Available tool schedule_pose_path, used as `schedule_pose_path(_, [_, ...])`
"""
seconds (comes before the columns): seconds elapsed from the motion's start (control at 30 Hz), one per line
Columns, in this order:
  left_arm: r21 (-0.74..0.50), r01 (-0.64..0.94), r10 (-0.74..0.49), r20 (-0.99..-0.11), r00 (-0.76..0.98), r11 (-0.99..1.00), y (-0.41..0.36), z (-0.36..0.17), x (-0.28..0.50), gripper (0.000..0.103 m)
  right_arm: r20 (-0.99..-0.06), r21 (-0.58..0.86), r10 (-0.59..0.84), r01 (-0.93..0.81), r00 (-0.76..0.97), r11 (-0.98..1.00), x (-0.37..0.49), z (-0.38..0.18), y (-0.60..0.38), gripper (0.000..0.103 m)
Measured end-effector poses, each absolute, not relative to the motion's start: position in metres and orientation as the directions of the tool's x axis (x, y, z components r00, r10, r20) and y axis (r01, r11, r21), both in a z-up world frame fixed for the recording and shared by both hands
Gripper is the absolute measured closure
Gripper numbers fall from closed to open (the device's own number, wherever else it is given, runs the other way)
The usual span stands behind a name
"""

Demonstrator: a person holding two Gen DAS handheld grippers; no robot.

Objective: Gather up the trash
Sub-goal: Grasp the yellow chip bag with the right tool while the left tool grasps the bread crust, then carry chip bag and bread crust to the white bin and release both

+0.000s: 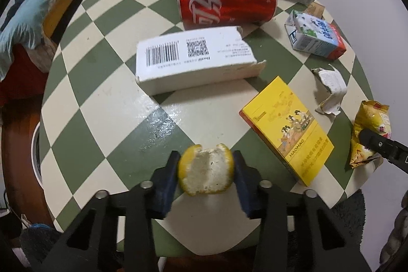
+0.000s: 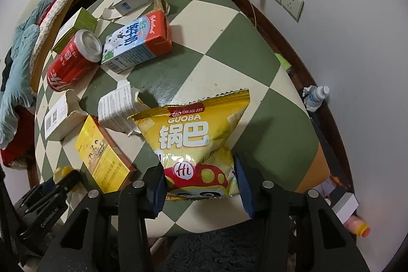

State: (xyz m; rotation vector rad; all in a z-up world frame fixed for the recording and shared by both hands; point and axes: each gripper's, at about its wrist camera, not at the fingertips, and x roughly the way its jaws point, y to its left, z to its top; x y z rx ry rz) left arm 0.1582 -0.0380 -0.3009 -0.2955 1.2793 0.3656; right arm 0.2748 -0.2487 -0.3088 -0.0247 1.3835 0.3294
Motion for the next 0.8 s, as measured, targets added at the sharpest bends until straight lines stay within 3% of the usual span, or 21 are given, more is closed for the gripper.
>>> schedule_pose_path(0.5, [0.003, -0.432, 0.21, -0.876, 0.433, 0.902, -0.014, -0.226, 0.148, 0.069, -0.915, 0.225, 0.316, -0.334, 0.25, 0.915, 0.248, -0.239, -0.218, 0.055])
schedule_pose_path(0.8, [-0.054, -0.505, 0.264, -0.802, 0.536, 0.861, 0.078, -0.171, 0.126, 0.069, -0.849, 0.305, 0.461, -0.474, 0.258, 0.826, 0.21, -0.177, -0.136, 0.055])
